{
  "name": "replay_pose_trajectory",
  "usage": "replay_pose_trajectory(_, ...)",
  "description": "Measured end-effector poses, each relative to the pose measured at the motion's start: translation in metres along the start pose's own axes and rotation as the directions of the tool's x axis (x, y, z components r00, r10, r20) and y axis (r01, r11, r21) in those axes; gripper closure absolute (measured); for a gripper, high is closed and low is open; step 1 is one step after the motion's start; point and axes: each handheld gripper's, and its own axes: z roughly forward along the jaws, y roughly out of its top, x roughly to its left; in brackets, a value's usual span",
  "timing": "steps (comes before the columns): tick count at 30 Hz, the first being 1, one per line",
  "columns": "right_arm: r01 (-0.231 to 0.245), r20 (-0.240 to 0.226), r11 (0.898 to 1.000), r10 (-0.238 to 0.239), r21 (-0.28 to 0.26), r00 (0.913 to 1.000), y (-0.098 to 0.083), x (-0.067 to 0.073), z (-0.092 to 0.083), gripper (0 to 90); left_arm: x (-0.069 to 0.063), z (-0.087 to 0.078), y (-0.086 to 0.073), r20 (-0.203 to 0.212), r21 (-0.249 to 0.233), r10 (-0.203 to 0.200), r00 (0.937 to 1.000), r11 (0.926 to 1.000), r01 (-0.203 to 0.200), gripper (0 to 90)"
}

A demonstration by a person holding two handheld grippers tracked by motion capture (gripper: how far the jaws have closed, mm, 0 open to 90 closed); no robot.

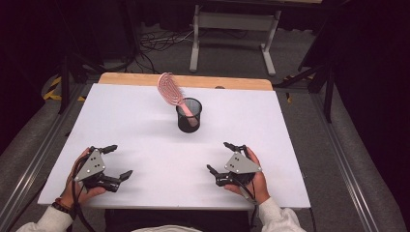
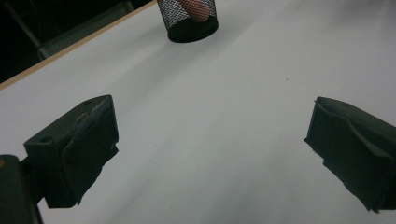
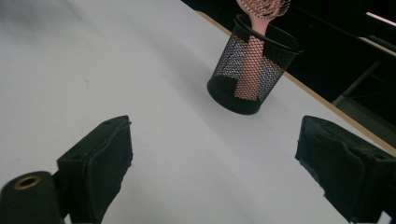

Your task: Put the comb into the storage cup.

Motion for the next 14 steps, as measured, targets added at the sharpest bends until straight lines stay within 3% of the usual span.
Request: replay_pose_trajectory(14,-0.004,0.002,1.000,0.004,-0.013,1.0000,0.0008,-0.0020,-0.0026,11.9,0.0004,0.0005,-0.0007,-0.015,0.014,-0.008,0.9999,0.9999,0.008,3.1)
